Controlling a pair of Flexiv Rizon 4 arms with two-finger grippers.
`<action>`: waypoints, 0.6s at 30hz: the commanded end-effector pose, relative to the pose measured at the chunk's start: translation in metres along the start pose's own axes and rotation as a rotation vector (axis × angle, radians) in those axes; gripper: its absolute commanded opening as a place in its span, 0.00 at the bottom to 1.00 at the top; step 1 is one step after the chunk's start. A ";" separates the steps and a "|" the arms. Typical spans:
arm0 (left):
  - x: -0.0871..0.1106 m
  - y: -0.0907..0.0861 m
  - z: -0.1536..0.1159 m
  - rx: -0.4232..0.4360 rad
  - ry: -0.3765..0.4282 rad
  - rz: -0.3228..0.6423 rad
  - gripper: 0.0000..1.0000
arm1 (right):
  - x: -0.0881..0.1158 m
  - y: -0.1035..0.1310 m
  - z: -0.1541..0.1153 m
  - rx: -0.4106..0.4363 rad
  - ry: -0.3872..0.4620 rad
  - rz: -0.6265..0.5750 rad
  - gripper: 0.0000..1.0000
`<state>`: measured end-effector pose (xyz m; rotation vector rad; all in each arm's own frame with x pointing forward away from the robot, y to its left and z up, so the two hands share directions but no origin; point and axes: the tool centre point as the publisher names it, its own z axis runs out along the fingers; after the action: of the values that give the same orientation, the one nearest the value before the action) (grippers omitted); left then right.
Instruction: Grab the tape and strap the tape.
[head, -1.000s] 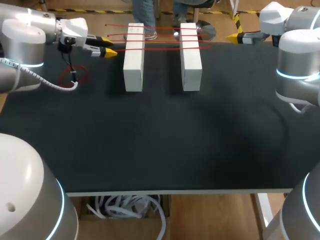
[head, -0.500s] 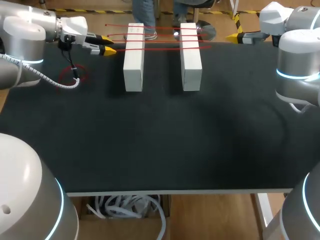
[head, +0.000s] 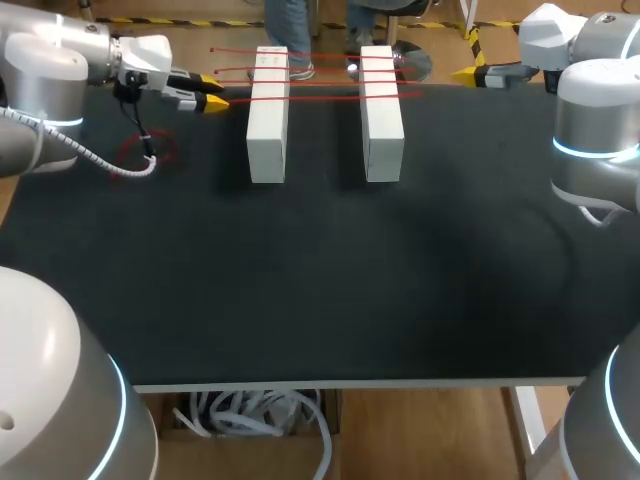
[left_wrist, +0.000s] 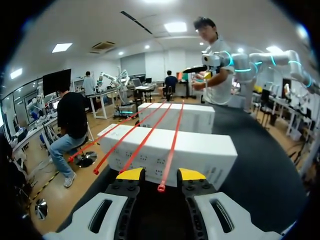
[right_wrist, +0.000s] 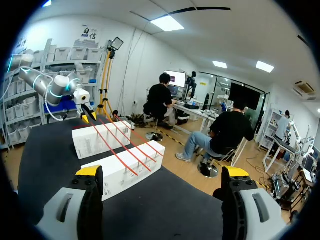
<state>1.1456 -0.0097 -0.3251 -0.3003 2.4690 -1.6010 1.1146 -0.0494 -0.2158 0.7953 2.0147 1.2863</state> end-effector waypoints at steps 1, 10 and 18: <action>0.001 0.003 0.000 0.007 -0.006 -0.010 0.30 | 0.000 0.000 0.000 -0.001 0.001 0.000 1.00; 0.005 0.008 -0.004 0.031 -0.006 -0.029 0.29 | 0.000 0.000 0.000 -0.001 0.001 0.000 1.00; 0.005 0.013 -0.005 0.058 0.002 -0.040 0.29 | 0.000 0.000 0.000 -0.001 0.001 0.000 1.00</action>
<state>1.1368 -0.0032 -0.3326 -0.3459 2.4303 -1.6775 1.1146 -0.0494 -0.2157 0.7953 2.0147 1.2863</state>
